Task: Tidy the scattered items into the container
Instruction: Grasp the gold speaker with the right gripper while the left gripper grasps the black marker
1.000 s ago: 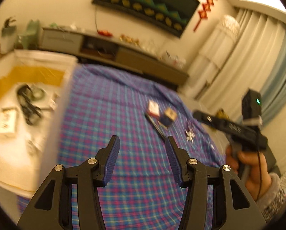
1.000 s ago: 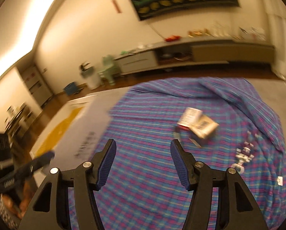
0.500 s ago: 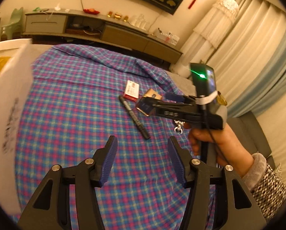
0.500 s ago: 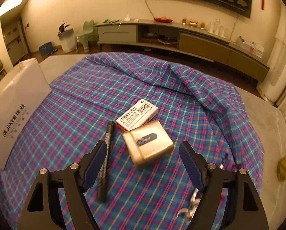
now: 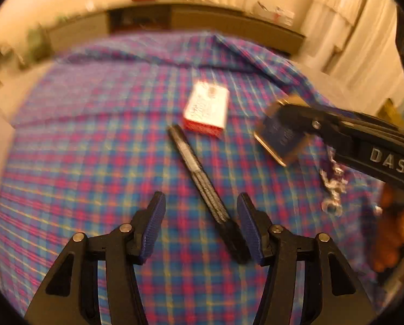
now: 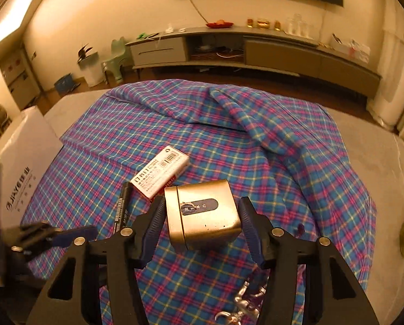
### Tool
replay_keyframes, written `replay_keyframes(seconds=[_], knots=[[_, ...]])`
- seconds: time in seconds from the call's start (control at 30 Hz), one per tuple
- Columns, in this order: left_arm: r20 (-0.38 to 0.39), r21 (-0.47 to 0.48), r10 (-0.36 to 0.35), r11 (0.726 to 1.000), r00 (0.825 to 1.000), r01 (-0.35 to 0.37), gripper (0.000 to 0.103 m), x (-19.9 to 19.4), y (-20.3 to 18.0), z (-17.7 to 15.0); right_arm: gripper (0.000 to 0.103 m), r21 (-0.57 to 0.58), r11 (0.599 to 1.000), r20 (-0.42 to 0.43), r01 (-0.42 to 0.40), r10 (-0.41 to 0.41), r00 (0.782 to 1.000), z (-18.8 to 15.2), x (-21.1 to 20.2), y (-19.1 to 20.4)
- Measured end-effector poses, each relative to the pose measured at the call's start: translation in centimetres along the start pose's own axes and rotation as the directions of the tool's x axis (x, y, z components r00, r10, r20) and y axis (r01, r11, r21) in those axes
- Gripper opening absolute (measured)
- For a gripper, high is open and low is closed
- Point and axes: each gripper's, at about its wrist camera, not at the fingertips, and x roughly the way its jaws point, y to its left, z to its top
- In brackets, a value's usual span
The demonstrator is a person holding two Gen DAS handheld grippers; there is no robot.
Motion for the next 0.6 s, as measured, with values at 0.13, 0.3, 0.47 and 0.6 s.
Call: replay_keyframes(seconds=[0.13, 0.3, 0.47, 0.6], knots=[[-0.007, -0.030, -0.038, 0.999, 0.999, 0.037, 0.013, -0.9, 1.8, -0.9, 0.056, 0.015, 0.999, -0.004, -0.032, 0.032, 0.999, 0.1, -0.4, 0.4], [0.012, -0.058, -0.066, 0.996, 0.998, 0.067, 0.013, -2.8, 4.2, -2.2, 0.056, 0.000, 0.996, 0.022, -0.088, 0.088, 0.996, 0.2, -2.1, 2.2], [0.037, -0.074, -0.088, 0.993, 0.995, 0.091, 0.013, -5.6, 5.8, -3.4, 0.056, -0.023, 0.995, 0.028, -0.100, 0.101, 0.995, 0.0, -3.1, 4.0], [0.031, -0.093, -0.106, 0.990, 0.994, 0.109, 0.013, -7.3, 7.4, -4.8, 0.056, -0.027, 0.993, 0.021, -0.119, 0.119, 0.993, -0.6, -4.0, 5.4]])
